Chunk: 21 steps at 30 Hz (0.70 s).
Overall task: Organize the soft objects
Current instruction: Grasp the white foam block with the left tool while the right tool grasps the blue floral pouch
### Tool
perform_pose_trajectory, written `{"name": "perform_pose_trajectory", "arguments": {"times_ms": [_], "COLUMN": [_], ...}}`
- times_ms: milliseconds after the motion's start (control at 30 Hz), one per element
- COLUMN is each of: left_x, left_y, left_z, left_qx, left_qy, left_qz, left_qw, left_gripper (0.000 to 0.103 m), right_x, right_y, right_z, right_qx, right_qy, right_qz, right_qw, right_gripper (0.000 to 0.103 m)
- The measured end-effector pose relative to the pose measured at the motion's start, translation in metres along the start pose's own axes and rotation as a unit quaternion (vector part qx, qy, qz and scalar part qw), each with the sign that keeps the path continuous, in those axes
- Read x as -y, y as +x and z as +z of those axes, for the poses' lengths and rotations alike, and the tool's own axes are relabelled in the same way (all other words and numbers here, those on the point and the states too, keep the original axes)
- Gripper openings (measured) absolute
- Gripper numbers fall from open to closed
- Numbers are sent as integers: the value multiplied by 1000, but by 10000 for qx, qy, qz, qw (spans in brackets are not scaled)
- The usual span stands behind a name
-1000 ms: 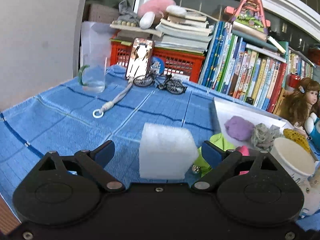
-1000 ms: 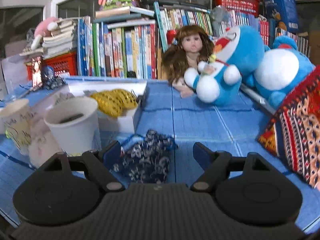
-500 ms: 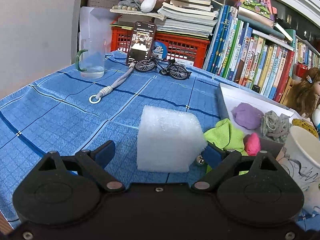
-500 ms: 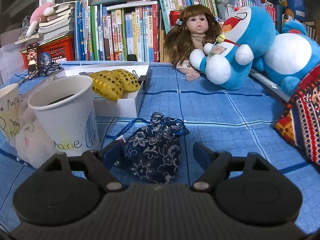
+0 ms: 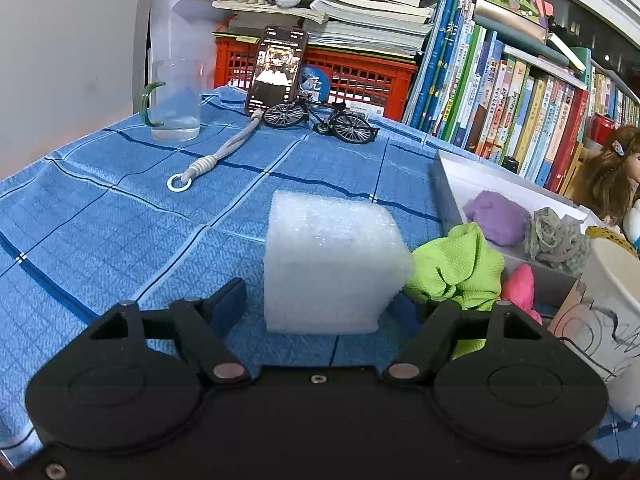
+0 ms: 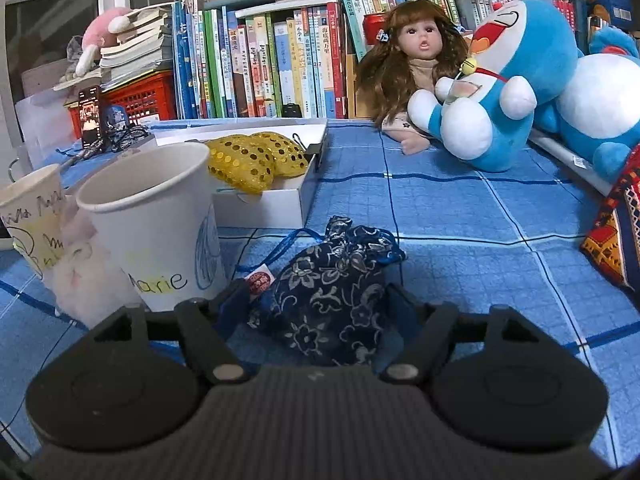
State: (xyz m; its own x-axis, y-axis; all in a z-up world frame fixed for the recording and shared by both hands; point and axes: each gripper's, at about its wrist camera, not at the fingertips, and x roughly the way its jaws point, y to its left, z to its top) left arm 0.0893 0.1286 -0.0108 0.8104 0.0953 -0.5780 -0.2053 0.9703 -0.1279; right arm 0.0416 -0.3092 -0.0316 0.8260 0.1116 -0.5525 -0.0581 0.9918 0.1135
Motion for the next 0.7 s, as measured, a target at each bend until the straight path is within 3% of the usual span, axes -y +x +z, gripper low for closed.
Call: {"name": "perform_pose_trajectory", "arguments": {"times_ms": [133,367,400,700], "left_x": [0,3,4,12], "left_y": [-1,-9,-11,-26], "left_z": [1,1,2,9], "left_qx": [26,206,264,512], "left_qy": [20,142,188,423], "left_qz": [-45,2,17,-30], "left_qw": [10000,9997,9995,9978], "left_gripper": [62,60,60,60], "right_x": [0,-1,-1,1], "right_y": [-1,-6,-7,-9], "right_z": [0,-1,0,4], "right_qx": [10,41,54,35], "right_qy": [-18,-82,-68,14], "right_qz": [26,101,92,59], "right_qw": [10000,9999,9999,10000], "right_gripper": [72,63,56,50]}}
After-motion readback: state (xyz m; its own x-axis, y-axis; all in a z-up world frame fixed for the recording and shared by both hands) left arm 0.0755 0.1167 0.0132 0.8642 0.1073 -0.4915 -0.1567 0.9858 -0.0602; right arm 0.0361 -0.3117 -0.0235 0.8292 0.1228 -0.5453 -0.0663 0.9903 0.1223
